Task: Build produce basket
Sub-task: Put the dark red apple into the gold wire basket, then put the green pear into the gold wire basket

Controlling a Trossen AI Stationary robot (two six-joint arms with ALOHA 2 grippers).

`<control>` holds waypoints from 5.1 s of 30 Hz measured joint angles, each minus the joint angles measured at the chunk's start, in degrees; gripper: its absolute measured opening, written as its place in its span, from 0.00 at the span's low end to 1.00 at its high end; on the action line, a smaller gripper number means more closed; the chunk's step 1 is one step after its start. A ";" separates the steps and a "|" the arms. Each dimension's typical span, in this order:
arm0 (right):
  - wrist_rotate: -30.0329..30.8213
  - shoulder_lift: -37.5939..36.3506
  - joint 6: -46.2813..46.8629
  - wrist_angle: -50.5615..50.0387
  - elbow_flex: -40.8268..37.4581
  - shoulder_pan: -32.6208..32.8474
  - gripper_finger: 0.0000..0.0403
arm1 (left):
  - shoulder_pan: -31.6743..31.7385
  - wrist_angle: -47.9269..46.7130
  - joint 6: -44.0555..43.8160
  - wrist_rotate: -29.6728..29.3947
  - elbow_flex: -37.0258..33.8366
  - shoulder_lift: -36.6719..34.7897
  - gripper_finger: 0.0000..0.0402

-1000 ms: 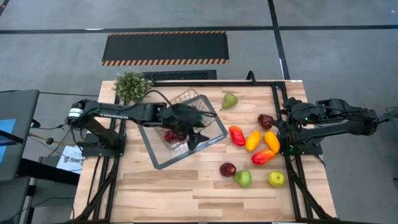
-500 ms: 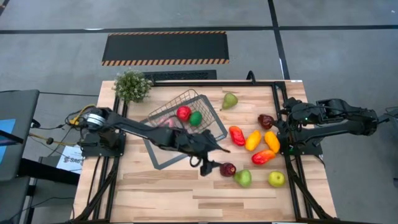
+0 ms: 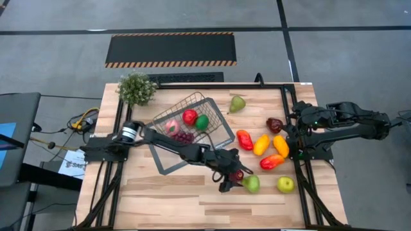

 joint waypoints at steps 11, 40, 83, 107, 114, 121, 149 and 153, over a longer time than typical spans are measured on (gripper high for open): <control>-0.93 -0.01 0.01 -1.12 0.00 0.01 0.96 | 1.02 -7.42 1.55 4.60 9.84 7.81 0.85; -0.89 -0.01 0.01 -0.83 0.00 0.00 0.96 | -0.01 -17.96 -4.18 -8.99 6.82 7.79 0.63; 0.82 -0.01 0.01 -0.56 0.00 -0.02 0.96 | 19.94 -67.81 -12.59 -22.13 -1.85 -22.15 0.66; 2.28 -0.03 0.47 -0.62 0.00 -0.04 0.96 | 19.96 -55.32 -10.07 -15.20 -8.95 -17.69 0.72; 2.28 -0.01 0.47 -0.58 0.00 -0.04 0.96 | 20.01 -55.82 -11.83 -12.95 -8.95 -17.65 0.72; 2.28 0.01 0.49 -0.56 0.00 -0.04 0.96 | 20.04 -56.35 -12.12 -12.69 -8.95 -17.65 0.86; 2.26 0.00 1.96 -0.25 0.00 -0.04 0.96 | 26.18 -49.52 -3.68 -18.27 22.20 -16.19 0.96; 2.26 0.00 2.12 -0.26 0.00 -0.06 0.96 | 28.39 -47.20 -4.70 -16.30 22.99 -12.07 0.96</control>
